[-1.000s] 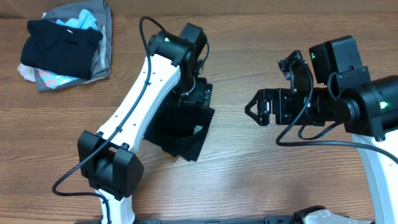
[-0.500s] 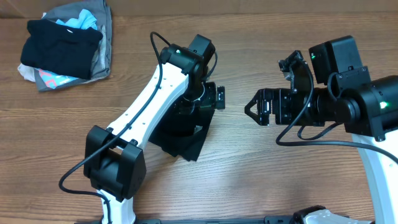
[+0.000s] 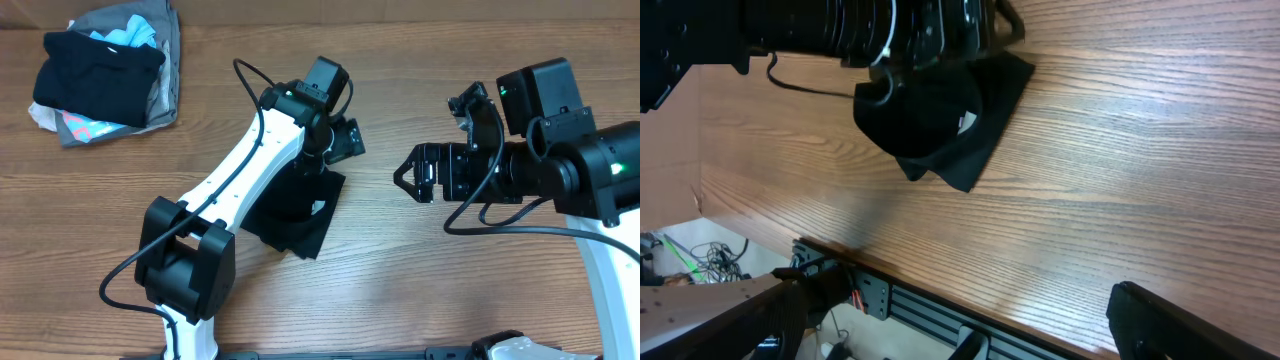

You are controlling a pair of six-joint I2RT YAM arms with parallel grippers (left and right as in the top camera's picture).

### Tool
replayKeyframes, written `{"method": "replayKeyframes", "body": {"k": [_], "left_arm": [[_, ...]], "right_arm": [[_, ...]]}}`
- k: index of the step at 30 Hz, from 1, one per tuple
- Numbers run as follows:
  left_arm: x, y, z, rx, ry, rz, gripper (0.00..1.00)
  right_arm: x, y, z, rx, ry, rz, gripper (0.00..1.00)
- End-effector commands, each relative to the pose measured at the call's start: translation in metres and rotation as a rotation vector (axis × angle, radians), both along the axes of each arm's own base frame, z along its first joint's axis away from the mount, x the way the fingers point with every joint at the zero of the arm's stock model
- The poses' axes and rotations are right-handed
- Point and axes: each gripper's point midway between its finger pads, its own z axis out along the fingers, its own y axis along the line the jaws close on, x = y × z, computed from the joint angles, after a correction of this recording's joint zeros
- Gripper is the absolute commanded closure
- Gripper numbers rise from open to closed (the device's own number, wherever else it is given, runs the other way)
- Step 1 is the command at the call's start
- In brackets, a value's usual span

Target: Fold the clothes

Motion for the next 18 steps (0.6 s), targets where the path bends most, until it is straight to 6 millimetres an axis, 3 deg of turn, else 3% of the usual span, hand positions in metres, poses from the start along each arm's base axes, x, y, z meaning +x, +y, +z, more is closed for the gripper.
{"method": "replayKeyframes", "body": {"k": [1, 6, 15, 18], "left_arm": [[-0.004, -0.01, -0.007, 0.012, 0.006, 0.05, 0.23], [-0.016, -0.035, -0.017, -0.003, -0.005, 0.02, 0.49], [-0.047, -0.055, -0.061, 0.047, 0.043, -0.024, 0.49], [-0.047, -0.06, -0.054, 0.054, -0.007, -0.149, 0.43]], "right_arm": [[0.0, 0.002, 0.002, 0.011, -0.003, 0.005, 0.0], [-0.001, 0.002, 0.001, 0.01, -0.001, 0.005, 0.0], [-0.003, 0.002, 0.0, 0.007, 0.009, 0.004, 0.0], [-0.003, 0.002, 0.0, 0.006, 0.011, 0.004, 0.0]]}}
